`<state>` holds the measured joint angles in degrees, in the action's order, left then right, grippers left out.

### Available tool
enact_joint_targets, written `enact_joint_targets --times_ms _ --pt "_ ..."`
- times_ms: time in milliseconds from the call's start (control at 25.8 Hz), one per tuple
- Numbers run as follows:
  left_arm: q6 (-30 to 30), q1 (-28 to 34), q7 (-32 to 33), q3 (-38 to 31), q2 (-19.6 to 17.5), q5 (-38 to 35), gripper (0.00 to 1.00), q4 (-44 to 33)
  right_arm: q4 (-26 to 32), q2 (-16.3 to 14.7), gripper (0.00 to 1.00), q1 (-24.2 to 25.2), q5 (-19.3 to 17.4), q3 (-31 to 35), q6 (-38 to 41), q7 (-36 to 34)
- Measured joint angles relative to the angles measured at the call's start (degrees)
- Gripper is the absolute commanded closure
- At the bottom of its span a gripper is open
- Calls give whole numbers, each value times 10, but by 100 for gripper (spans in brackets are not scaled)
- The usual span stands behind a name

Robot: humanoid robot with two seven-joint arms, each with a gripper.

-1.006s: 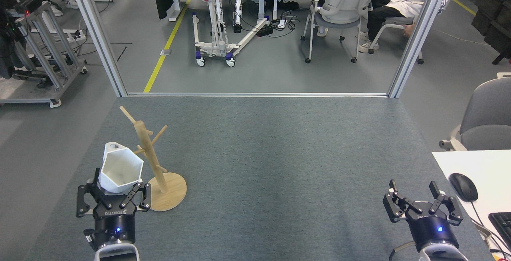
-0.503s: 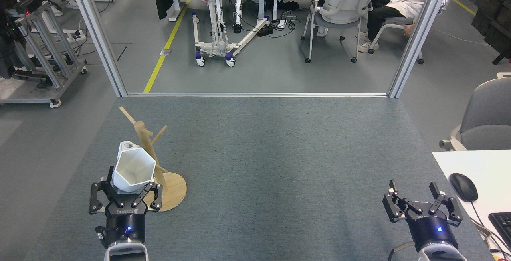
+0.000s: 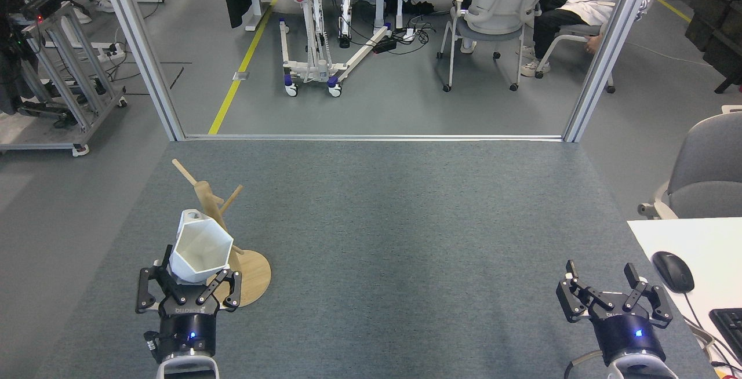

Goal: Hang cup on storage rack
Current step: 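Move the cup with the left gripper onto a peg of the wooden rack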

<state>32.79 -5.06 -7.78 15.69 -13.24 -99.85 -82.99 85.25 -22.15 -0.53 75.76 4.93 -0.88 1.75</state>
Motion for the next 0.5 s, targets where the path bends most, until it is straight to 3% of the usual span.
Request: enact_joint_targets --times_ms 39,503 --pt "1 0 -1 0 0 0 1 1 0 0 1 0 0 0 0 0" --pt "-2 -1 -5 0 1 2 1 0 0 0 1 0 0 1 -1 0"
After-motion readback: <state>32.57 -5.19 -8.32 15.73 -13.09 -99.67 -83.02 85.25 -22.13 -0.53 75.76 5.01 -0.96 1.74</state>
